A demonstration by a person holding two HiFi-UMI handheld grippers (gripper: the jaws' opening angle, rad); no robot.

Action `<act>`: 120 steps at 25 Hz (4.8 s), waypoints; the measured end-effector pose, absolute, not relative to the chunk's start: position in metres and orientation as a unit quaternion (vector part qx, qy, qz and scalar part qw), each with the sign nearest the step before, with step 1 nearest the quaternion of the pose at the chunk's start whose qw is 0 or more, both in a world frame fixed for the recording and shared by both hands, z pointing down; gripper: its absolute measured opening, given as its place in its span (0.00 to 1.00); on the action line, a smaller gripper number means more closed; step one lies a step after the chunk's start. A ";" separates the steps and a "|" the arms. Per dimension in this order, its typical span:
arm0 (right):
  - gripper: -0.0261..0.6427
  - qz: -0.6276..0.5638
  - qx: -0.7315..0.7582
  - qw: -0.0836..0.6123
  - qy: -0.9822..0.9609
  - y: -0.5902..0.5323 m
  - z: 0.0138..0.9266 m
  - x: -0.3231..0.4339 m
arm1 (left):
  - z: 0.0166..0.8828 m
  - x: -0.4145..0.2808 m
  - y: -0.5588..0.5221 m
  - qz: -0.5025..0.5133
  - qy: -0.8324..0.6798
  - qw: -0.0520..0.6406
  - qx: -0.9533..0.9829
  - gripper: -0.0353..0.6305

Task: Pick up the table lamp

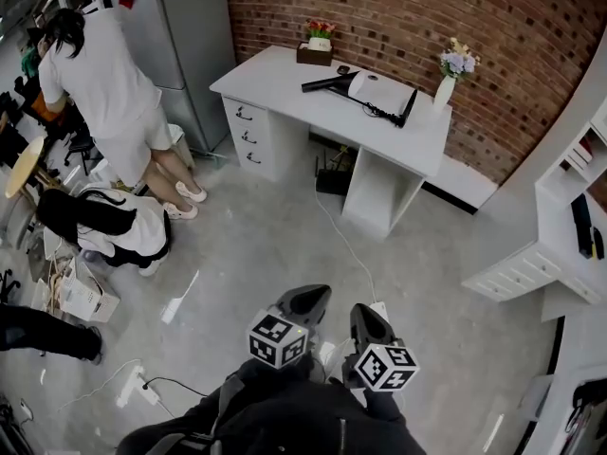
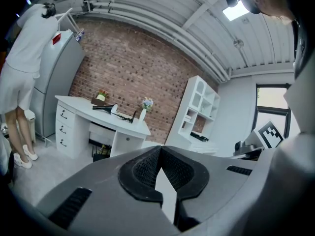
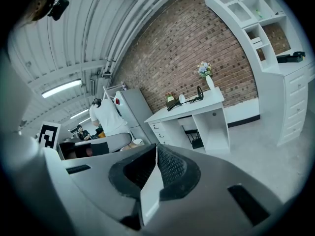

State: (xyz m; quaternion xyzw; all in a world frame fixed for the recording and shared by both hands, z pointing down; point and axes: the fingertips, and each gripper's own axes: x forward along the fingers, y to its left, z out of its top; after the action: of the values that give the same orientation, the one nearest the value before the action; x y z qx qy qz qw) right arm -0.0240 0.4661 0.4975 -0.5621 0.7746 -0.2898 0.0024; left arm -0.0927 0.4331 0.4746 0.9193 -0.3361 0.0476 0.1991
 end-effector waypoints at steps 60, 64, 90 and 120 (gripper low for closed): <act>0.06 -0.280 -0.569 -0.019 0.772 0.152 0.498 0.056 | 0.490 -0.031 0.127 0.058 -0.347 0.239 0.905 0.06; 0.06 -0.287 -0.574 -0.022 0.767 0.124 0.500 0.073 | 0.490 -0.018 0.098 0.058 -0.348 0.246 0.903 0.06; 0.06 -0.299 -0.571 -0.005 0.765 -0.002 0.520 0.110 | 0.513 0.006 -0.028 0.050 -0.364 0.266 0.891 0.06; 0.06 -0.332 -0.567 0.006 0.753 -0.116 0.527 0.126 | 0.516 0.035 -0.141 0.069 -0.344 0.284 0.892 0.06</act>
State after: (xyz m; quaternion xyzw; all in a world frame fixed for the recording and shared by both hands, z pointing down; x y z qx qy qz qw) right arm 0.1256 -0.1162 0.5271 -0.5673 0.7535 -0.3324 0.0059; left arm 0.0351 -0.1406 0.5162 0.8923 -0.3436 0.0695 0.2845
